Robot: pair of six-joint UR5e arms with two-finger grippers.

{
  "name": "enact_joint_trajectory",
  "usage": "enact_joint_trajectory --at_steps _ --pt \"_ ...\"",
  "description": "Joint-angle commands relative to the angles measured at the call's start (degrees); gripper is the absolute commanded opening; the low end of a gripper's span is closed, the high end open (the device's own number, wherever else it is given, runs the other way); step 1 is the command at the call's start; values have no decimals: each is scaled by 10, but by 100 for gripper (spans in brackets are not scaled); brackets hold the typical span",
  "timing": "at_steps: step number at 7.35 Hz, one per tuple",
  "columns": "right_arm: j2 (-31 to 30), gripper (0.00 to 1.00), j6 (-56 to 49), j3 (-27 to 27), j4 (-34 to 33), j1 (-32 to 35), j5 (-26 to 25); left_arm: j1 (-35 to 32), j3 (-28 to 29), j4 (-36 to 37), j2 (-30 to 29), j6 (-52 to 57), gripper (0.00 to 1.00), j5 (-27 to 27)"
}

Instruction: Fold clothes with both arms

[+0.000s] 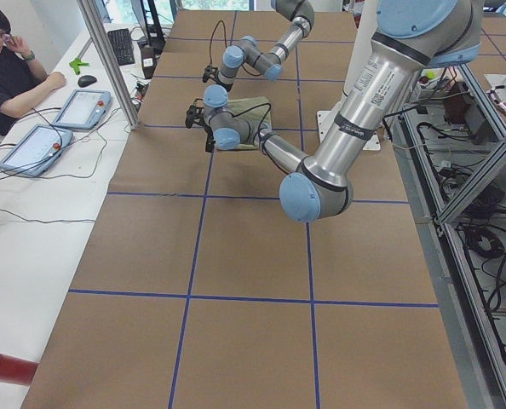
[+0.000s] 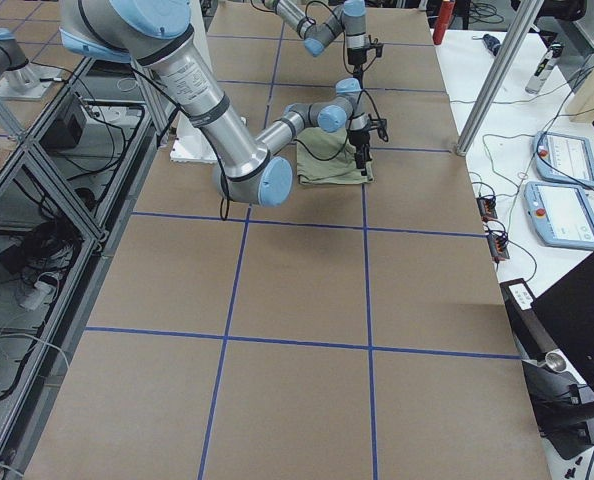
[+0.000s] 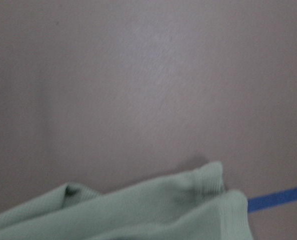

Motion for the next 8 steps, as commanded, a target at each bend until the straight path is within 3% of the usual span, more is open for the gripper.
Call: enact_joint_trajectory --at_steps 1,3,4,5,8 --pt "12 100 -63 -15 1 53 10 1 -3 1 0 -3 100 1" --pt "16 100 -82 -11 3 76 77 31 -19 13 -10 -79 100 9" --pt "16 100 -110 -8 5 86 102 73 -27 42 -17 -89 100 45" --pt "16 100 -111 -7 5 87 105 126 -24 87 -37 -97 100 112" --pt "16 100 -110 -6 5 87 105 139 -12 105 -42 -99 100 133"
